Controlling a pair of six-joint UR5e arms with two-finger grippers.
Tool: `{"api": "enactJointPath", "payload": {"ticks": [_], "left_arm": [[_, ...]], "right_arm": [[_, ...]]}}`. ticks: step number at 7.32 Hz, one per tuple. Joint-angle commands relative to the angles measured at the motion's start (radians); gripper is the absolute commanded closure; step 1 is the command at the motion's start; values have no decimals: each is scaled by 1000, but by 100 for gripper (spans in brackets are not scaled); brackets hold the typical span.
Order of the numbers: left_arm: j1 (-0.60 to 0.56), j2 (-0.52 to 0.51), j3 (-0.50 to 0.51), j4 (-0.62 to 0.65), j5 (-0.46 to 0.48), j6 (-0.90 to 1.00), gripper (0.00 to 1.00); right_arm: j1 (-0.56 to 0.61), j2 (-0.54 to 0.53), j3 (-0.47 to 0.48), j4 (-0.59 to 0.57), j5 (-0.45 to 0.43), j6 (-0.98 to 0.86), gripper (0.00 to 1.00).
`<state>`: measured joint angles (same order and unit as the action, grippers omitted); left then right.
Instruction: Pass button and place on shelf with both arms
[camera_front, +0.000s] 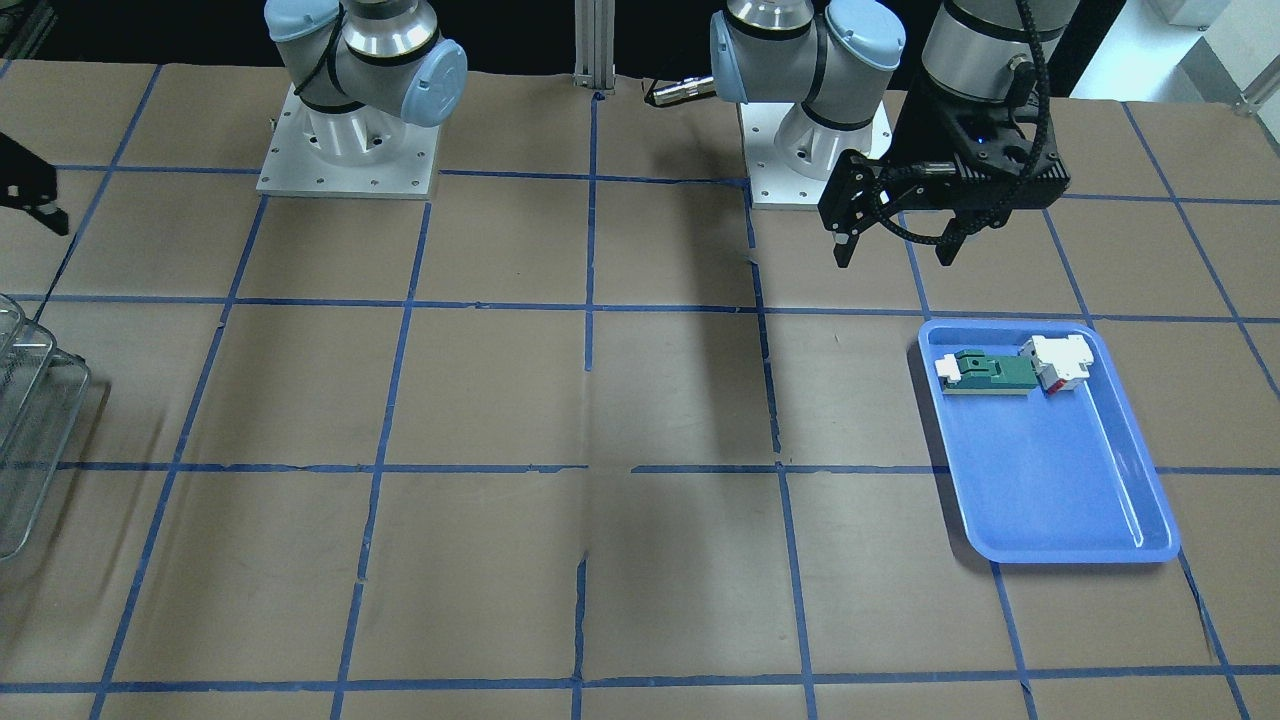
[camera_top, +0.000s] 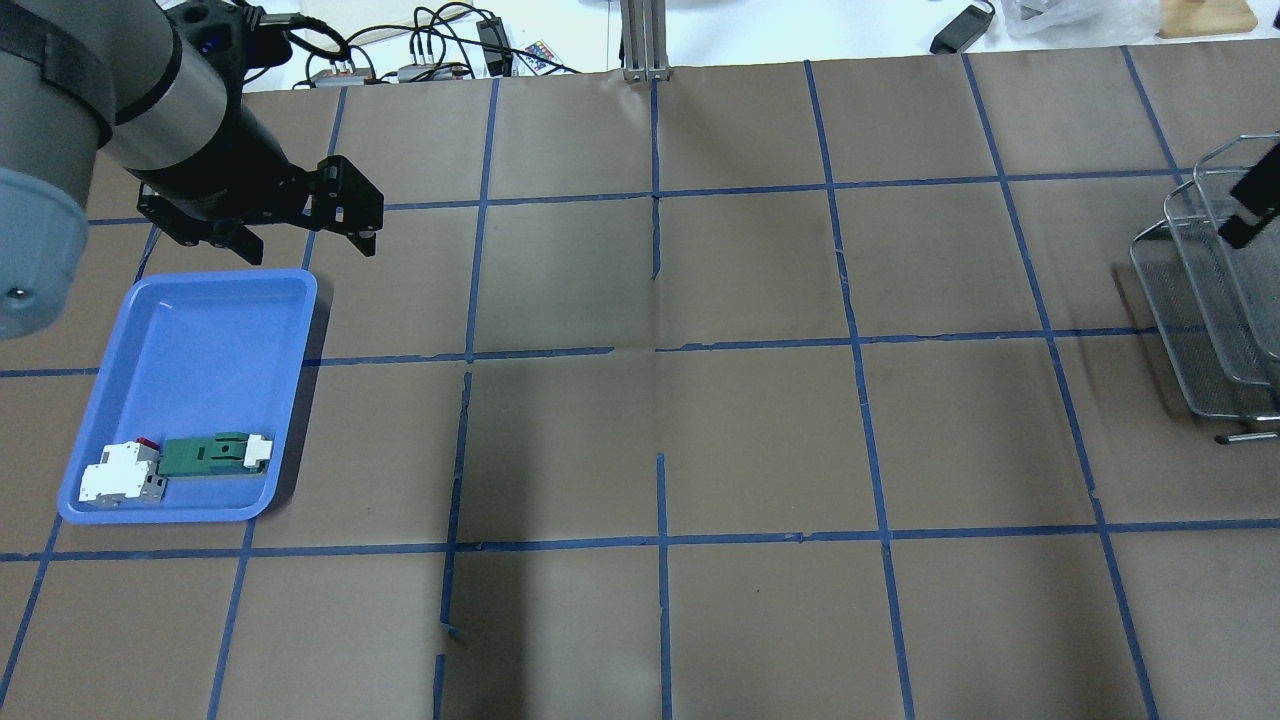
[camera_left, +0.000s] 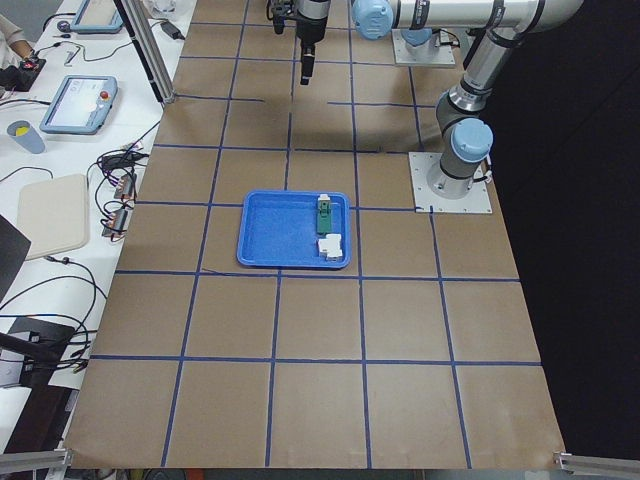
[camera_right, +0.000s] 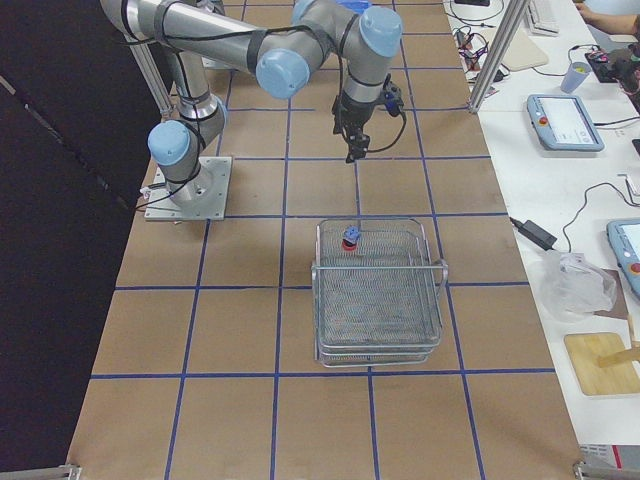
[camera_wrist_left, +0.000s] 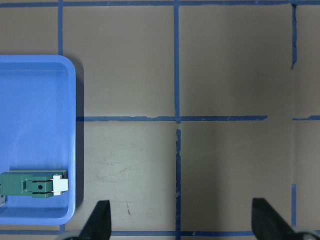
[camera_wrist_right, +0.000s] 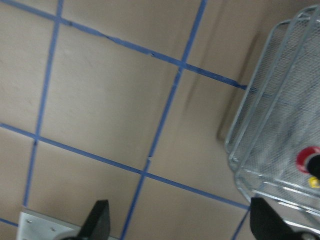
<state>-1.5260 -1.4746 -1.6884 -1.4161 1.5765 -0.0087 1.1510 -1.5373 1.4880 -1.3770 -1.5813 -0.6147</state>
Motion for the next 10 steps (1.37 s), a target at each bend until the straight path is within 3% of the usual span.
{"api": "enactJointPath", "payload": {"ticks": [1,4,6,10], "left_arm": [[12,-1,0,-9,5,-17,0],[16,-23,1,-35,3,-17,0],[18,-35,7,-50,4,-42,0],[13,-29,18,-57,4,-42,0]], "right_arm": [[232,-126,105,9,20,443,0],[340,-272,289,-74,23,591,0],[406,-279,290,-94,21,664,0],[411,-267,282,-129,23,717,0]]}}
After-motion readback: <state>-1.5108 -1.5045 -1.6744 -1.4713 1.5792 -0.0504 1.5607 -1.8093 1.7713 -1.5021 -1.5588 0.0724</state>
